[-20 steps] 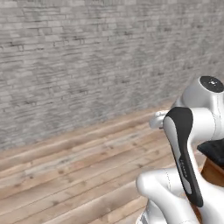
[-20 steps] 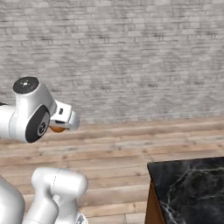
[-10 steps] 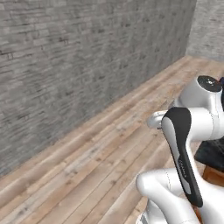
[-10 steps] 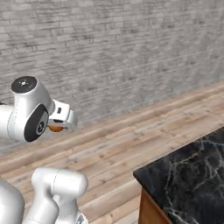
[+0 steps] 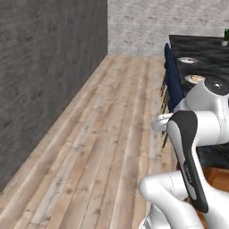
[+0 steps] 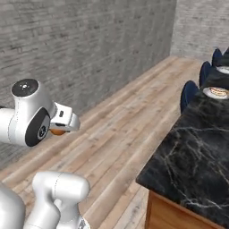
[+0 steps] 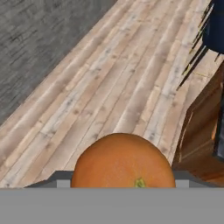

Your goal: Pick up the tangerine and mango from the fridge and place one fruit on each plate on the dining counter.

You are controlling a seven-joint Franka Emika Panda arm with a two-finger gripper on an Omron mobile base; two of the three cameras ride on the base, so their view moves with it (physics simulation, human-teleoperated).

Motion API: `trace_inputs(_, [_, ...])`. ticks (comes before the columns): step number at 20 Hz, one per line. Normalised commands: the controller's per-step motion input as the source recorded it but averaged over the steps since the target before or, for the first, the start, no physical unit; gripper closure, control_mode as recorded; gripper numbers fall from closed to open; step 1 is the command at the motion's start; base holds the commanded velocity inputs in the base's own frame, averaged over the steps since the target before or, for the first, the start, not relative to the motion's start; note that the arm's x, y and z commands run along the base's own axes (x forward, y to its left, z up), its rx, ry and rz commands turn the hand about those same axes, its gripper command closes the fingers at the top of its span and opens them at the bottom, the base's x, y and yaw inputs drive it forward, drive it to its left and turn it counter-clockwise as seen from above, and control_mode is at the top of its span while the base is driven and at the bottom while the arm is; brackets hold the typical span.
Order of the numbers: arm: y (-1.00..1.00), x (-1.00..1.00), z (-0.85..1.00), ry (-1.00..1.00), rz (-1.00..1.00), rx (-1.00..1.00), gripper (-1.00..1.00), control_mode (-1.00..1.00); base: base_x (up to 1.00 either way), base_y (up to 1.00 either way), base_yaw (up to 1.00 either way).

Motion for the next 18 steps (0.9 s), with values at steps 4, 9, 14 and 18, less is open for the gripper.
trace_inputs(4, [0.00, 0.00, 0.00, 0.00, 0.00, 0.00, 1.00, 1.00, 1.00, 0.95, -0.56])
trace_inputs(9, [0.00, 0.00, 0.00, 0.00, 0.00, 0.00, 1.00, 1.00, 0.92, 0.76, -0.71])
trace_inputs(14, [0.00, 0.00, 0.00, 0.00, 0.00, 0.00, 1.00, 1.00, 0.83, 0.69, -0.74])
trace_inputs(18, [0.00, 0.00, 0.00, 0.00, 0.00, 0.00, 1.00, 1.00, 0.72, 0.64, -0.76])
